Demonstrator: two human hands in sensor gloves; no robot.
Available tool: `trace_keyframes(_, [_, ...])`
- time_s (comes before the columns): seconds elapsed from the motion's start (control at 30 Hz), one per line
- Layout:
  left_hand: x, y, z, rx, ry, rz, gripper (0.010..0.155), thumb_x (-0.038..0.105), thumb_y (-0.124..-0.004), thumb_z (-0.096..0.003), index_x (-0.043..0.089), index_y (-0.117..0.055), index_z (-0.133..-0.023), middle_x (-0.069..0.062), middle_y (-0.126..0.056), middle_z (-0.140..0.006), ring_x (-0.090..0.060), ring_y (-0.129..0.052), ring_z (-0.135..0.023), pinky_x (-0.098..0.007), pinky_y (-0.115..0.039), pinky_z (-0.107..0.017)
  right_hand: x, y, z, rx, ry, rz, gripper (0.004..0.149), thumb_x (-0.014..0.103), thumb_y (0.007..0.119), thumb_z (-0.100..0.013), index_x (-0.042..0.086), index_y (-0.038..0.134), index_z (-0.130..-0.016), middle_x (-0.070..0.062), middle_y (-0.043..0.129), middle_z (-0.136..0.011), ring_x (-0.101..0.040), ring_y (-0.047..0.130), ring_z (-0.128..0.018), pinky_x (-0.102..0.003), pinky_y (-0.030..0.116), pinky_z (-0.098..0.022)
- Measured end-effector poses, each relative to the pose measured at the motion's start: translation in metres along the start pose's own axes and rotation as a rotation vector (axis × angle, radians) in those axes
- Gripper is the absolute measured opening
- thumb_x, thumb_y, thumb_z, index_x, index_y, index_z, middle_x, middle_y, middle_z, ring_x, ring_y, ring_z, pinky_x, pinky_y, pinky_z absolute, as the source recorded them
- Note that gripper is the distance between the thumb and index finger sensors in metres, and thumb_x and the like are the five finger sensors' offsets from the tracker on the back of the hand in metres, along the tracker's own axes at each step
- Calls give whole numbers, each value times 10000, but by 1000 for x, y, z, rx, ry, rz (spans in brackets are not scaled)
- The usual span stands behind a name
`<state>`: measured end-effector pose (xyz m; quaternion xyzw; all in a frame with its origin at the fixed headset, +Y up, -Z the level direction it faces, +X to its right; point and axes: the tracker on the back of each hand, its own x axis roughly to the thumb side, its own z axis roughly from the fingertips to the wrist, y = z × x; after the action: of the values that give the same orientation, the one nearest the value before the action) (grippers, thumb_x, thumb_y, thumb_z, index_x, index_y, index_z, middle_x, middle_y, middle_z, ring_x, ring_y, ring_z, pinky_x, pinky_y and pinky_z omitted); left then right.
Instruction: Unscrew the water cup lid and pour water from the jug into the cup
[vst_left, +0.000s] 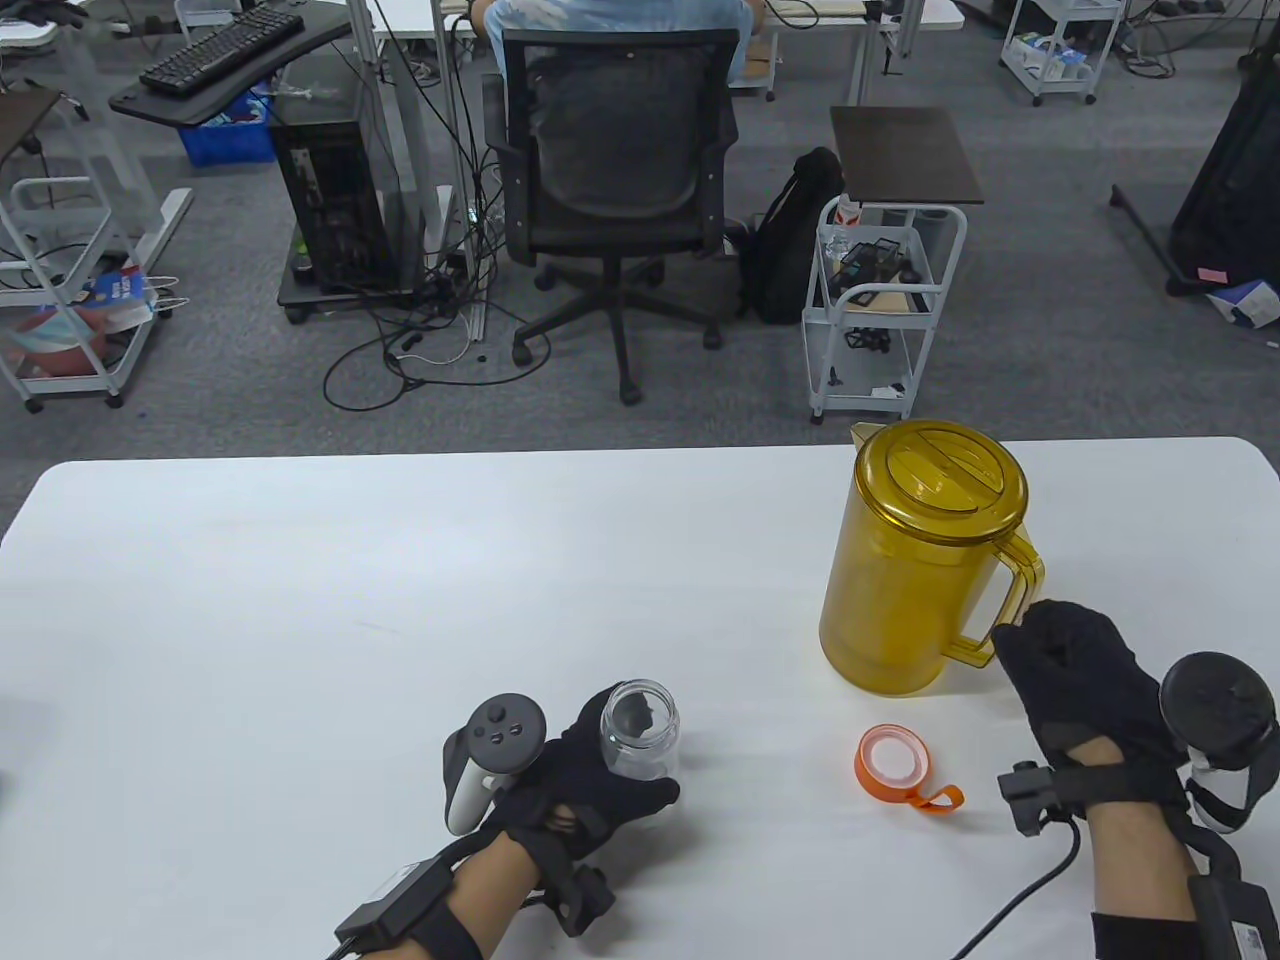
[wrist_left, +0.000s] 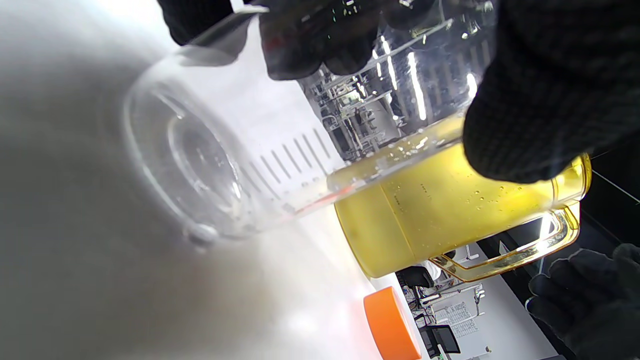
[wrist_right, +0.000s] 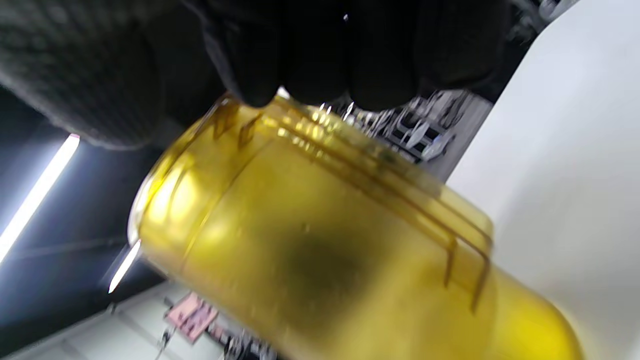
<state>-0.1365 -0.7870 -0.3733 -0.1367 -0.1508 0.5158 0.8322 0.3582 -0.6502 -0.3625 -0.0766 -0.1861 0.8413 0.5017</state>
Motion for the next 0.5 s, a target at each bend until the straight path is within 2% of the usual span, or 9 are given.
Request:
trace_keyframes(0.1, [0, 0, 0, 2, 2, 2, 1081, 642, -1095, -306, 450, -392, -1104, 97, -559, -1158, -250, -681, -1125, -551, -599, -812, -7, 4, -18, -67, 45, -55, 726, 613, 918, -410, 216, 641, -950, -127, 580, -1005, -434, 648, -872, -610, 648, -663])
trace_keyframes(0.23, [0, 0, 0, 0, 3, 5, 1081, 644, -1095, -305, 447, -393, -1104, 97, -558, -1158, -249, -679, -1125, -551, -597, -813, -12, 18, -37, 13, 87, -141, 826, 651, 908, -404, 230, 566, -1027, -116, 495, -1082, -438, 558, -981, -655, 578, -724])
trace_keyframes(0.33, [0, 0, 0, -3, 3, 7, 1082, 642, -1096, -305, 449, -391, -1103, 98, -554, -1161, -248, -677, -1127, -552, -595, -814, -14, 31, -48, 106, 75, -236, 757, 653, 901, -410, 210, 677, -982, -126, 623, -1037, -450, 673, -925, -667, 620, -695])
trace_keyframes(0.37, [0, 0, 0, -3, 3, 8, 1079, 644, -1094, -307, 450, -391, -1103, 100, -554, -1160, -247, -678, -1126, -550, -595, -814, -15, 32, -49, 117, 82, -261, 759, 661, 891, -416, 211, 654, -978, -124, 626, -1030, -443, 707, -904, -658, 644, -685])
trace_keyframes(0.43, [0, 0, 0, -4, 3, 8, 1081, 641, -1095, -307, 448, -390, -1104, 97, -557, -1158, -250, -676, -1126, -551, -593, -815, -19, 33, -52, 71, 99, -328, 709, 663, 887, -413, 197, 727, -923, -130, 712, -970, -443, 767, -843, -664, 661, -665])
trace_keyframes(0.5, [0, 0, 0, -4, 4, 9, 1082, 642, -1095, -307, 448, -389, -1104, 100, -552, -1161, -250, -673, -1128, -552, -592, -814, -24, 34, -53, 102, 132, -366, 688, 689, 876, -414, 197, 764, -883, -130, 754, -930, -437, 799, -803, -660, 673, -655])
